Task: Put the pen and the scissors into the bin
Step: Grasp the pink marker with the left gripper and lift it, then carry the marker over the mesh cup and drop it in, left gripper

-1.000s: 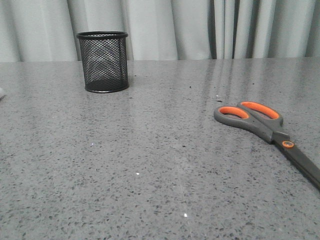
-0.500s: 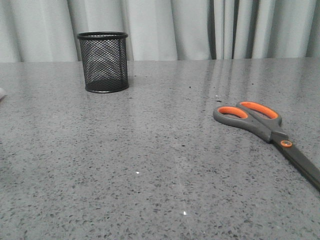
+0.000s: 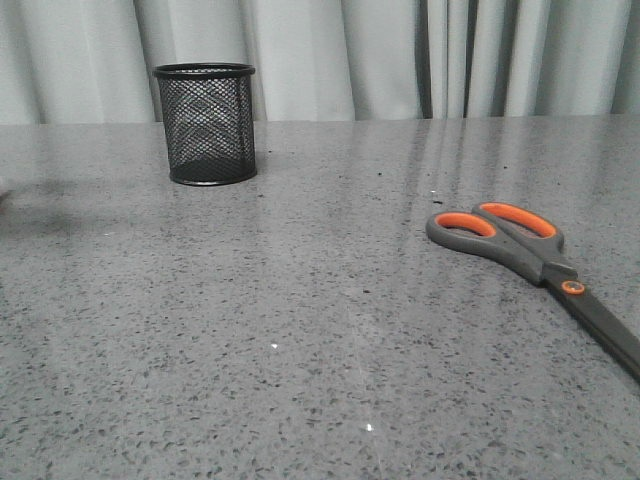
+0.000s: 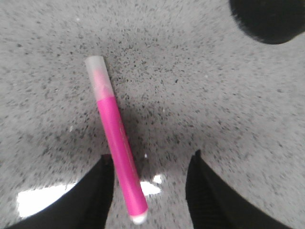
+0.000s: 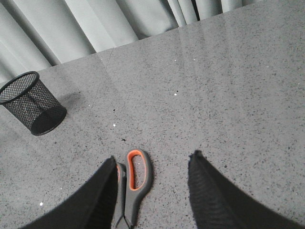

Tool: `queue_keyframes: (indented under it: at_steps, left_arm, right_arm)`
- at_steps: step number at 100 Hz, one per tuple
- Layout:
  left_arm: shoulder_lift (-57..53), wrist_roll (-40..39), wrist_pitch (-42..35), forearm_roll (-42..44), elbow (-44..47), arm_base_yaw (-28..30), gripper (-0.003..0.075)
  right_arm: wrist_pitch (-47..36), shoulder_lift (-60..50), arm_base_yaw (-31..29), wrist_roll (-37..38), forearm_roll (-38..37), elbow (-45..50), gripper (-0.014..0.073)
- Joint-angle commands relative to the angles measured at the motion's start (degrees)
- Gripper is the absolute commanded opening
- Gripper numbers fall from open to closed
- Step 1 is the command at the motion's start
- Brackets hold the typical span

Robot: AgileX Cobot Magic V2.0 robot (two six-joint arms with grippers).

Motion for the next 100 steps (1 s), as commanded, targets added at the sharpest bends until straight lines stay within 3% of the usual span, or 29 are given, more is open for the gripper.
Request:
queue_keyframes:
  at_steps: [1, 52, 64, 84, 100]
  left_arm:
    - [3.43, -0.92, 0.80, -0.38, -4.37, 0.18, 0.0293]
    - [10.92, -4.73, -1.32, 4.97, -5.29, 0.18, 0.0289]
    - [12.48, -4.73, -0.79, 4.85, -5.29, 0.18, 0.0201]
    - [14.21, -2.81, -0.93, 4.52, -5.29, 0.18, -0.0020]
    - [10.25, 3.46, -11.02, -6.18, -5.29, 0.18, -0.0019]
  right_arm:
    - [-3.08, 0.70, -0.05, -0.67, -0.01, -2.09, 0.0309]
    - [-1.27, 0.70, -0.05, -0.67, -0.01, -2.09, 0.0309]
    - [-1.37, 0.70, -0.05, -0.67, -0.01, -2.09, 0.0309]
    - [-0.74, 0.70, -0.05, -0.67, 0.12, -2.09, 0.0309]
    - [-0.64, 0.70, -0.05, -0.67, 0.15, -2.09, 0.0309]
